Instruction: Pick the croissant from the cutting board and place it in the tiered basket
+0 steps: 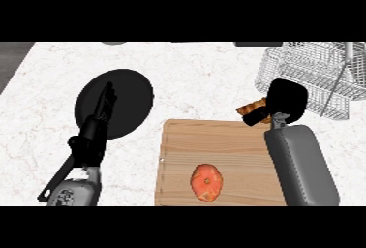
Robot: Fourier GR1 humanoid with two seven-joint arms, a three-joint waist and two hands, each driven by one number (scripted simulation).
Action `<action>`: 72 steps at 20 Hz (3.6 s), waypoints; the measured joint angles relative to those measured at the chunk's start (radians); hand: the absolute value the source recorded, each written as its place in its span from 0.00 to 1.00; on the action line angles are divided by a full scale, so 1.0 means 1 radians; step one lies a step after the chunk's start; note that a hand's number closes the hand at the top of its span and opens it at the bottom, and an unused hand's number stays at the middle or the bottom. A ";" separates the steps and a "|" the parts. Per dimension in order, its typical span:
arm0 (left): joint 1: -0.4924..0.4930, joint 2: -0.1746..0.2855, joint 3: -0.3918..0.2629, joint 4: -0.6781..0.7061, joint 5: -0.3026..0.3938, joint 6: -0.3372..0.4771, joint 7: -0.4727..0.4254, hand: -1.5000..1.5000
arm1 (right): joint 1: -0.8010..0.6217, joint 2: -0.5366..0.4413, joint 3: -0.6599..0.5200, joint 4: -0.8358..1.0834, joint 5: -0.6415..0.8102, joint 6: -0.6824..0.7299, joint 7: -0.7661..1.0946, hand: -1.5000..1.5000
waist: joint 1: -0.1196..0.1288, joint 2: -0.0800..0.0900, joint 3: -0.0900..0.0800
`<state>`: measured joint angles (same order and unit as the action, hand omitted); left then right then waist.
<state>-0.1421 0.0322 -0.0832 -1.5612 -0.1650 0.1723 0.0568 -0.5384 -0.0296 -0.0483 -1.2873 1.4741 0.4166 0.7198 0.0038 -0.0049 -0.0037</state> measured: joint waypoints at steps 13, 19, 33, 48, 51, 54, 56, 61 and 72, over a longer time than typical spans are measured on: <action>0.002 0.000 0.002 -0.012 -0.004 0.000 0.015 0.50 | -0.406 0.009 -0.066 -0.224 0.052 0.252 0.213 1.00 | -0.002 -0.002 0.002; 0.010 -0.001 0.004 -0.012 0.000 -0.005 -0.002 0.50 | -0.534 0.002 -0.199 -0.226 0.037 0.263 0.222 1.00 | 0.002 0.002 0.003; 0.013 -0.002 -0.003 -0.026 0.001 -0.015 -0.005 0.50 | -0.651 -0.208 -0.342 0.129 0.008 0.068 0.159 1.00 | 0.011 0.008 0.003; 0.001 0.000 0.009 -0.008 0.003 -0.014 -0.009 0.50 | -0.605 -0.360 -0.465 0.406 -0.094 -0.232 0.098 0.00 | 0.011 0.010 0.004; 0.006 0.008 0.013 -0.025 0.008 -0.022 -0.001 0.50 | -0.583 -0.342 -0.498 0.396 -0.149 -0.299 0.084 0.00 | 0.008 0.008 0.004; 0.011 0.005 0.013 -0.012 0.005 -0.020 -0.013 0.50 | -0.587 -0.335 -0.527 0.394 -0.196 -0.373 0.073 0.00 | 0.007 0.008 0.004; 0.002 0.002 0.015 0.001 0.000 -0.014 -0.013 0.50 | -0.578 -0.338 -0.547 0.362 -0.222 -0.429 0.063 0.00 | 0.003 0.007 0.004; 0.013 -0.004 0.015 -0.001 -0.005 -0.005 -0.017 0.50 | -0.536 -0.360 -0.585 0.238 -0.251 -0.514 0.108 0.00 | -0.009 0.002 0.004; 0.054 0.001 0.034 -0.016 -0.001 0.005 -0.017 0.50 | -0.224 -0.334 -0.761 -0.343 -0.474 -0.375 0.186 0.00 | -0.060 -0.014 0.004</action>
<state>-0.0882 0.0337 -0.0492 -1.5774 -0.1658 0.1778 0.0399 -0.7626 -0.3634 -0.8092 -1.6298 0.9998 0.0415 0.9058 -0.0565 -0.0192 -0.0001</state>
